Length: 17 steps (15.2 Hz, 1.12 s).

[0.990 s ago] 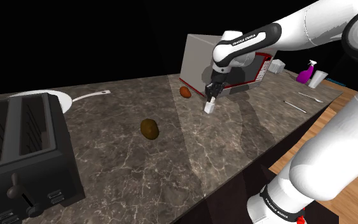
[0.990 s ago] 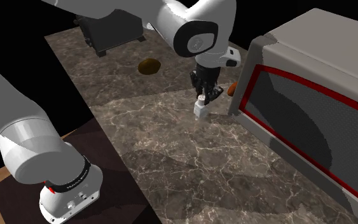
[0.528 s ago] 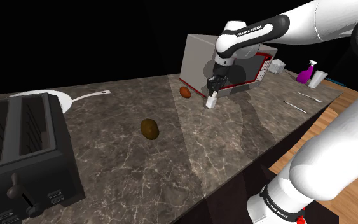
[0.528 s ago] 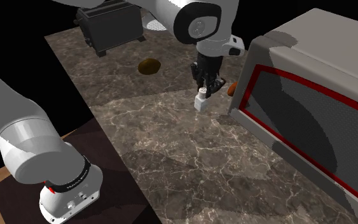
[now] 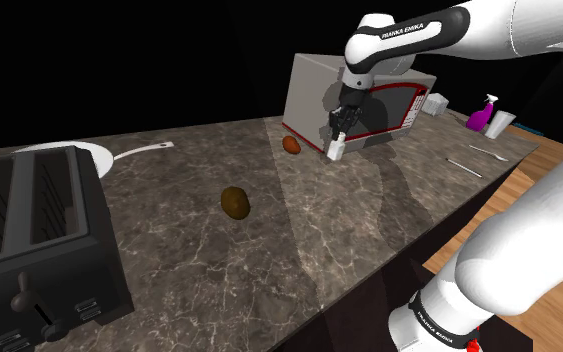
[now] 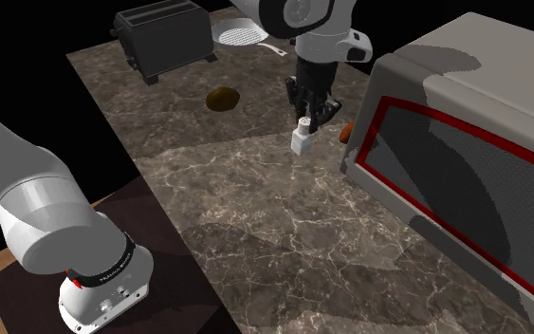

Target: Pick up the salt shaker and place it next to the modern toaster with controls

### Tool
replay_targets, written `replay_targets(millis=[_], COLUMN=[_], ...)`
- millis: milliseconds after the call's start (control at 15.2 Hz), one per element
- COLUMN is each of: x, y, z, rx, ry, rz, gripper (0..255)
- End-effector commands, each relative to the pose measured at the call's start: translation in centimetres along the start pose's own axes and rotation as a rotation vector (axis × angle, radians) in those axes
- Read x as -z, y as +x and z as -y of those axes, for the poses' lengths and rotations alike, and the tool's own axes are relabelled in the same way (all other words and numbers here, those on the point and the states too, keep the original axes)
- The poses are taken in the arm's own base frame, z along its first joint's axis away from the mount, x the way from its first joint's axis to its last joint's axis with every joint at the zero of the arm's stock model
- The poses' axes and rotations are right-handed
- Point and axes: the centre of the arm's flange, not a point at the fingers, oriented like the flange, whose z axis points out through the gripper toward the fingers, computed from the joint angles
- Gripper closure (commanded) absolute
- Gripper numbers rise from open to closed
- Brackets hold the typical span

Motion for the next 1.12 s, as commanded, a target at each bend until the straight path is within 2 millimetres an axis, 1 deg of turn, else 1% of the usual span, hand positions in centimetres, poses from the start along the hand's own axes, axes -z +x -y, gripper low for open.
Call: replay_targets(millis=[0,1056], x=[1.1,9.5], y=[-0.1,-0.2], z=[0.0,0.1], rx=[0.0,0.0], ry=[0.0,0.0], rz=[0.0,0.0], gripper=[255,255])
